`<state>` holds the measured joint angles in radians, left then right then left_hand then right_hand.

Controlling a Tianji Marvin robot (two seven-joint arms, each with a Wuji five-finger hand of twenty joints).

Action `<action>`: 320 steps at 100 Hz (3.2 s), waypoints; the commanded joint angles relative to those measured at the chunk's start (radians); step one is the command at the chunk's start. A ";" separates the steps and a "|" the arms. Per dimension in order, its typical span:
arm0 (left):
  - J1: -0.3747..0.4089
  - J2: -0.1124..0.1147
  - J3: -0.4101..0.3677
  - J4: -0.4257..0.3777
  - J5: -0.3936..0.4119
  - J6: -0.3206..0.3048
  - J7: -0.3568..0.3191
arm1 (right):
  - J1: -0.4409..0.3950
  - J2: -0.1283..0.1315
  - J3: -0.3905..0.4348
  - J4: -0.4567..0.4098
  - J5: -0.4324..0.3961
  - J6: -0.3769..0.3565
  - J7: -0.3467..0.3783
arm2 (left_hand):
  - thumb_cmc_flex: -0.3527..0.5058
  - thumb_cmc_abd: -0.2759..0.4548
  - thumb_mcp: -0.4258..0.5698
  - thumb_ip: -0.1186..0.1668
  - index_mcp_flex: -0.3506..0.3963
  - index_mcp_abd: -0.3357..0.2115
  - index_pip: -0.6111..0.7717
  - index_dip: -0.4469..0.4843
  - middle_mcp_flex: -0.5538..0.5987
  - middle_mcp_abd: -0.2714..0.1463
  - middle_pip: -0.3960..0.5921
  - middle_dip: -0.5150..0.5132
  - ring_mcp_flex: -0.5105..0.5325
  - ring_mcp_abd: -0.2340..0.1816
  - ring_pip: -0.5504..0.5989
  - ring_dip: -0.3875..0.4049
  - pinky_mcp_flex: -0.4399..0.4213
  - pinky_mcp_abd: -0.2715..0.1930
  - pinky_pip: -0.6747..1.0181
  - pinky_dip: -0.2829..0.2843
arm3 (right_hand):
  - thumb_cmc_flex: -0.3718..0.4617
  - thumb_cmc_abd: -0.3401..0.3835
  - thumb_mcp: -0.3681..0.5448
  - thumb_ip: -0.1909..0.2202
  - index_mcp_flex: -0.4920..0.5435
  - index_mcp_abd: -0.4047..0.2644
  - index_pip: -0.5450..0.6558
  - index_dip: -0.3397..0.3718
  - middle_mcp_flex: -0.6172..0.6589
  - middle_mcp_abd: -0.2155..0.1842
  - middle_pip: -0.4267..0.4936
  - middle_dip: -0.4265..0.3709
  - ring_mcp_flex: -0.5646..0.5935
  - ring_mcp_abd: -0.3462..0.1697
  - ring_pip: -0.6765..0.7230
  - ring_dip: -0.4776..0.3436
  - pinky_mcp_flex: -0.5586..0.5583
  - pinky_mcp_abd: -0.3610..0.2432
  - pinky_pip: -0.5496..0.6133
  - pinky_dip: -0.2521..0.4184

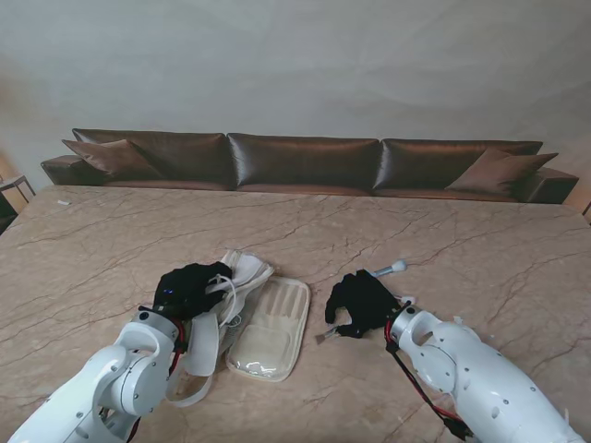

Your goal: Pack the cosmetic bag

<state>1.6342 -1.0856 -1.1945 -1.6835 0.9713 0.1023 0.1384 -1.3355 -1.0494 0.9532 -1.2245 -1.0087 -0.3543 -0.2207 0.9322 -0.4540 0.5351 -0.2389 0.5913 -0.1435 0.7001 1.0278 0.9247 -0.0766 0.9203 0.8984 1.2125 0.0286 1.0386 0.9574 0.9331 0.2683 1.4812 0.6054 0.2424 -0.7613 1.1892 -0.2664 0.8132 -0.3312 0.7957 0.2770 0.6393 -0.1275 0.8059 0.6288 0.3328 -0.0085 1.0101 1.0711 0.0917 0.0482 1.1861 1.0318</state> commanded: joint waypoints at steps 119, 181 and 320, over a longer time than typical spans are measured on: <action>-0.003 -0.001 -0.029 0.015 -0.092 -0.120 -0.057 | 0.061 0.004 -0.158 0.092 -0.042 0.088 -0.116 | 0.205 0.196 0.045 0.062 0.110 -0.163 0.456 0.107 -0.031 -0.199 0.038 0.022 -0.040 -0.033 -0.008 0.011 -0.084 0.040 -0.040 0.032 | 0.155 -0.302 0.113 -0.170 0.073 -0.141 0.215 -0.064 0.128 -0.035 -0.012 0.000 0.124 0.014 -0.021 0.011 0.069 0.039 -0.014 0.000; -0.007 -0.003 -0.024 0.026 -0.107 -0.113 -0.055 | 0.059 0.037 -0.197 0.073 -0.123 0.089 -0.082 | 0.204 0.195 0.043 0.063 0.107 -0.160 0.457 0.105 -0.030 -0.197 0.041 0.027 -0.046 -0.031 -0.005 0.010 -0.090 0.041 -0.039 0.039 | 0.143 -0.190 0.223 -0.072 0.173 -0.185 0.221 0.299 0.232 -0.068 0.020 0.162 0.216 0.003 -0.019 0.038 0.121 0.027 0.009 0.010; -0.009 0.001 -0.027 0.012 -0.104 -0.144 -0.070 | -0.048 -0.006 -0.048 -0.173 -0.058 -0.021 -0.068 | 0.212 0.203 0.029 0.065 0.103 -0.161 0.457 0.107 -0.035 -0.198 0.034 0.034 -0.057 -0.019 -0.011 0.008 -0.105 0.048 -0.047 0.045 | 0.068 -0.052 0.285 0.023 0.123 -0.138 0.138 0.607 0.181 -0.037 0.042 0.229 0.152 0.016 0.004 0.058 0.075 0.004 -0.010 0.027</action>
<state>1.6185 -1.0837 -1.2232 -1.6597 0.8676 -0.0323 0.0782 -1.4024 -1.0340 0.9223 -1.3955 -1.0689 -0.3561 -0.2810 0.9606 -0.4245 0.4745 -0.2381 0.5895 -0.1462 0.7102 1.0462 0.9025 -0.0776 0.9273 0.9180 1.1722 0.0364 1.0389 0.9691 0.8349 0.2931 1.4389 0.6312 0.3137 -0.8901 1.4268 -0.3032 0.8740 -0.4351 0.8571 0.8774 0.8371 -0.1664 0.8198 0.8433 0.5013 -0.0081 0.9989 1.1175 0.1800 0.0588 1.1789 1.0446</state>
